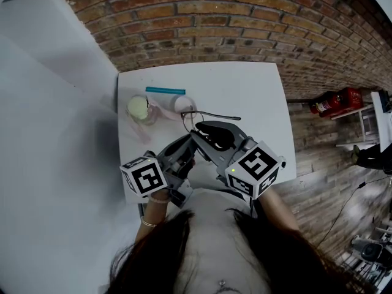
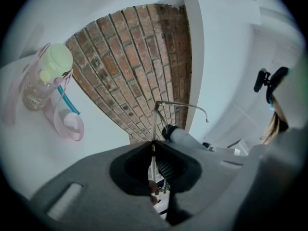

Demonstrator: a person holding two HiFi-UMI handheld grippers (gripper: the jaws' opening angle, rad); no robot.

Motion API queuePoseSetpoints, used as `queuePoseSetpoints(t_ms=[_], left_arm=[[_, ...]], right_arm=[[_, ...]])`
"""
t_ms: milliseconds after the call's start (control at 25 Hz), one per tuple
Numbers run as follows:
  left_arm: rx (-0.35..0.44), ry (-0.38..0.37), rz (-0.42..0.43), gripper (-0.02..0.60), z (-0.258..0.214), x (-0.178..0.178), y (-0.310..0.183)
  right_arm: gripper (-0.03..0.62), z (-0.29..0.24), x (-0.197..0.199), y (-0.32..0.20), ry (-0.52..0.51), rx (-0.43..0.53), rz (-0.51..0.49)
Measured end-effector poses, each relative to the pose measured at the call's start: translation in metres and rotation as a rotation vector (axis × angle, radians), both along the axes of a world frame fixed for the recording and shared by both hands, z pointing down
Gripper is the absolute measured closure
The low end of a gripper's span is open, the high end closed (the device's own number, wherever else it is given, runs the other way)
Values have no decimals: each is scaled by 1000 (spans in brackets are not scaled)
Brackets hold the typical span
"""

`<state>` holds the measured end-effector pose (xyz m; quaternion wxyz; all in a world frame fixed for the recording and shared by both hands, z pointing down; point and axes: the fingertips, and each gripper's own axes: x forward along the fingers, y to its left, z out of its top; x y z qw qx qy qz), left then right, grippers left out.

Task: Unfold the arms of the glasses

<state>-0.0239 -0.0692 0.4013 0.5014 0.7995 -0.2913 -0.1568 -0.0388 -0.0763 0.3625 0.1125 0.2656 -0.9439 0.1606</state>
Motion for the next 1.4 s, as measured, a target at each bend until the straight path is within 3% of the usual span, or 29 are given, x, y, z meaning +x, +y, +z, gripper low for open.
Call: queuePoseSetpoints(t_ms=[440, 920, 1400], left_arm=[[87, -139, -39, 560, 1, 0, -1], [84, -142, -66, 561, 0, -7, -2], [44, -96, -101, 561, 0, -15, -6]], right_arm=[[540, 3, -2, -1, -28, -81, 3], [548, -3, -2, -1, -32, -40, 36], [554, -15, 4, -1, -76, -5, 53]])
